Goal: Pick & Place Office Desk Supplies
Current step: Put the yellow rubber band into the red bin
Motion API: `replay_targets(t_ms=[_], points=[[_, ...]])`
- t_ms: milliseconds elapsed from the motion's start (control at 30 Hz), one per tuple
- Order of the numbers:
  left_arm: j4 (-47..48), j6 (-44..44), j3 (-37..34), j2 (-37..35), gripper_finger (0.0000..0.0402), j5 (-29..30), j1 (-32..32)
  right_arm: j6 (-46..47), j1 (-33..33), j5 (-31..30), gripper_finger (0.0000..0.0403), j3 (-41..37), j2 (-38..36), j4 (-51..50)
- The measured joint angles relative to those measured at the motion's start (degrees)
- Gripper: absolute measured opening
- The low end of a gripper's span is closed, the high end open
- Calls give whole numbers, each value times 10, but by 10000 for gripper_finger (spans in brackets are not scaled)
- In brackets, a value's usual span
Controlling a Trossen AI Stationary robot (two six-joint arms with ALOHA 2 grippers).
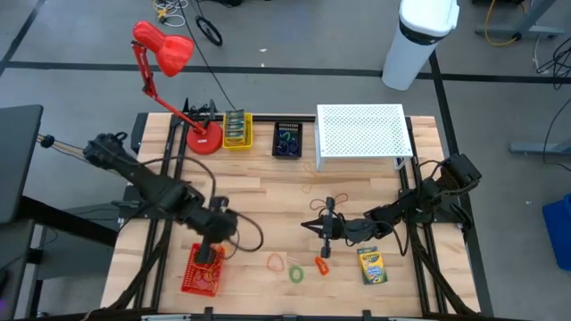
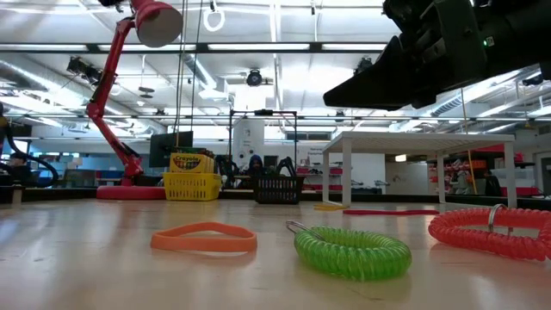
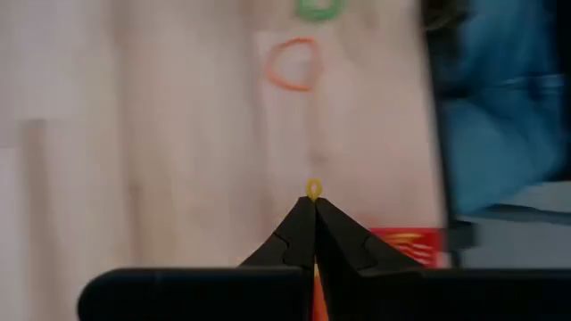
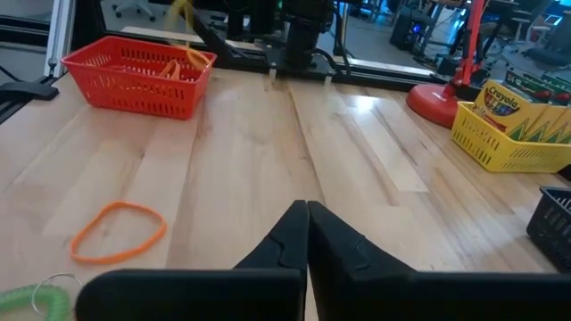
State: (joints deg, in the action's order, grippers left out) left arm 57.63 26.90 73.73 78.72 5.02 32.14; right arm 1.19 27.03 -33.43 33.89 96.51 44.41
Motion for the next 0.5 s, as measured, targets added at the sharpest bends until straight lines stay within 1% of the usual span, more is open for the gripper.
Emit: replay_targets(t_ms=[67,167,400,500], points=[[-15,25,1,0,6,-10,26,0,0,0,8,0,0,0],[-25,61,1,0,6,-10,66,0,0,0,5,0,0,0],[-19,152,0,3,6,54,151,0,0,0,7,0,0,0],[-18,189,-19,4,6,63,172,0,0,0,7,0,0,0]])
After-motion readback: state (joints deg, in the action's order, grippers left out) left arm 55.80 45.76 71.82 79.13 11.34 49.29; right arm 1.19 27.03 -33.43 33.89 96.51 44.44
